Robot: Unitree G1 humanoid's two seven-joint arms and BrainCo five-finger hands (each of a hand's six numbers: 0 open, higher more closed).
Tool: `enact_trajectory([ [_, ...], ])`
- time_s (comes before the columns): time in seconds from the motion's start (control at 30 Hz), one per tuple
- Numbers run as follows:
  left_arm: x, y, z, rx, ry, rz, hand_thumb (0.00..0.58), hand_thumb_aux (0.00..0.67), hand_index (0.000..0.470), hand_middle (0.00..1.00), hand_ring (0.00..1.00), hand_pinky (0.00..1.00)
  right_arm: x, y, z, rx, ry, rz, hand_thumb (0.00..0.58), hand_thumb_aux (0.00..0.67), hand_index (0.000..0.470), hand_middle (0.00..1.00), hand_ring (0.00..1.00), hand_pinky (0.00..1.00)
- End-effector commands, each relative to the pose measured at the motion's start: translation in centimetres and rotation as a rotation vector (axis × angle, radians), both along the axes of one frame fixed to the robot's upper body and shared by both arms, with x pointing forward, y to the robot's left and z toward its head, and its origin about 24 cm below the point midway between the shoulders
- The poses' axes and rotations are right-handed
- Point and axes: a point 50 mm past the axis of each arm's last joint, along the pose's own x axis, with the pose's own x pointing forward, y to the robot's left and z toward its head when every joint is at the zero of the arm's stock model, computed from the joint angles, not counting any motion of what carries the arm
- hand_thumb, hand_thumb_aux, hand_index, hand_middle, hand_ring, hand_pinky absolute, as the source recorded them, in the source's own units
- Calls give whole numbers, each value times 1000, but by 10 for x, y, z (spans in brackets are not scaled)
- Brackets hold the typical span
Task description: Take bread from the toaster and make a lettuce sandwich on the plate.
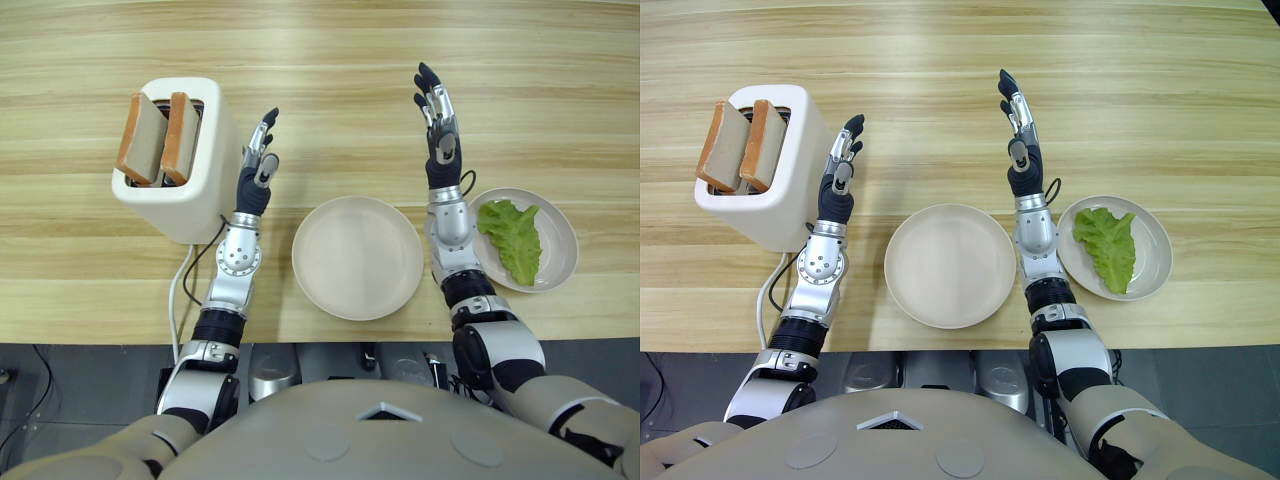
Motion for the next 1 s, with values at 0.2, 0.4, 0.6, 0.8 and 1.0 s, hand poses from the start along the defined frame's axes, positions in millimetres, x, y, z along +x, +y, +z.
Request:
enact_trajectory([
  [0.2,-2,2,-4,18,15,5,0,0,0,0,0,0,-1,0,-2,-7,6,4,0,0,0,0,0,0],
  [0.4,-2,2,-4,20,13,3,0,0,0,0,0,0,-2,0,-2,-7,5,3,0,0,0,0,0,0],
  [0.6,-9,3,16,129,-117,14,0,0,0,0,0,0,-1,2,-2,-6,7,8,0,0,0,0,0,0],
  [0.8,-28,26,78,609,-418,164,0,0,0,0,0,0,0,4,-2,2,12,8,0,0,0,0,0,0],
  [1.0,-52,71,116,975,-447,446,0,0,0,0,0,0,2,7,-3,8,22,18,0,0,0,0,0,0],
])
